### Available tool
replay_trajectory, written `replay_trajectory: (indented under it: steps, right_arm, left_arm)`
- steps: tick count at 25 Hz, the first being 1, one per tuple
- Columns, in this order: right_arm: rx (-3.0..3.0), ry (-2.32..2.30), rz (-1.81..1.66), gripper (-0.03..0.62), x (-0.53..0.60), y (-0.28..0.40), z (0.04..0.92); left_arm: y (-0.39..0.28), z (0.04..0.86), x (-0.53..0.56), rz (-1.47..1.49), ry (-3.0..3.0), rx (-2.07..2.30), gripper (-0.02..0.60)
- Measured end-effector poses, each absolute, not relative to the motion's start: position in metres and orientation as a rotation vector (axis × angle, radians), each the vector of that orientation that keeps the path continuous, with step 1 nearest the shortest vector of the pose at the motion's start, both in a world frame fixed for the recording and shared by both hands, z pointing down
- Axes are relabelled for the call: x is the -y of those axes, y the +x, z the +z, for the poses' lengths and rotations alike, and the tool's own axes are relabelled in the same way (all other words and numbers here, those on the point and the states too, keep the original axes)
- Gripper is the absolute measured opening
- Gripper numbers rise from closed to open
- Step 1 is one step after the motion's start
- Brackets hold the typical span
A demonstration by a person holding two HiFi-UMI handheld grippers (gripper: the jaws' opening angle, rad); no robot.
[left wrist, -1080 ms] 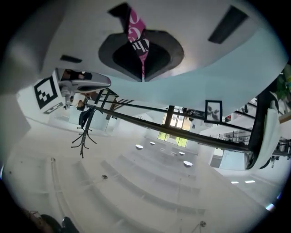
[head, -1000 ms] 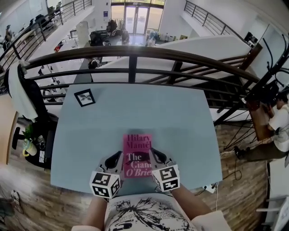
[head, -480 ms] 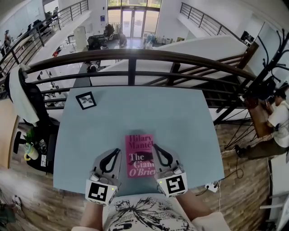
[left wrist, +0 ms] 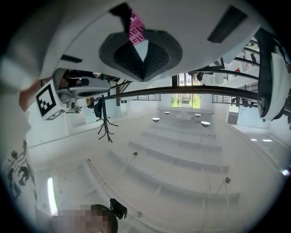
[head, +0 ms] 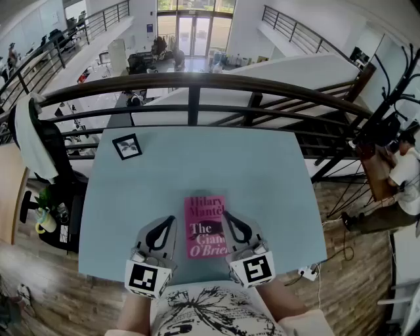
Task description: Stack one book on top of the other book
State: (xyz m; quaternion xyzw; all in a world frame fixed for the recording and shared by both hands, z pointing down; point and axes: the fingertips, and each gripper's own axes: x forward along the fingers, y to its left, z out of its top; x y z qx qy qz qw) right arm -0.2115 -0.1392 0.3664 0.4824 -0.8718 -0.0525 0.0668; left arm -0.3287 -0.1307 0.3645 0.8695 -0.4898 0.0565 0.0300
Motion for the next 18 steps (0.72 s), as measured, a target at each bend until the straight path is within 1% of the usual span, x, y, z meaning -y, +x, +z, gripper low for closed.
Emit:
replay_trajectory:
  steps: [4, 10, 18]
  right_arm:
    - [2.625, 1.456, -0.150, -0.009, 0.1388, -0.2113, 0.3698]
    - [2.617, 1.467, -0.150, -0.009, 0.1426, -0.2115, 0.3719]
    - [2.620, 1.448, -0.136, -0.009, 0.1450, -0.2141, 0.3746]
  left_arm:
    - [-0.3311, 0.3665, 0.1327, 0.116, 2.676, 1.536, 0.011]
    - [-0.3350, 0.3681, 0.1334, 0.175, 2.649, 1.530, 0.011]
    - [-0.3386, 0.3669, 0.1376, 0.096, 2.639, 1.528, 0.011]
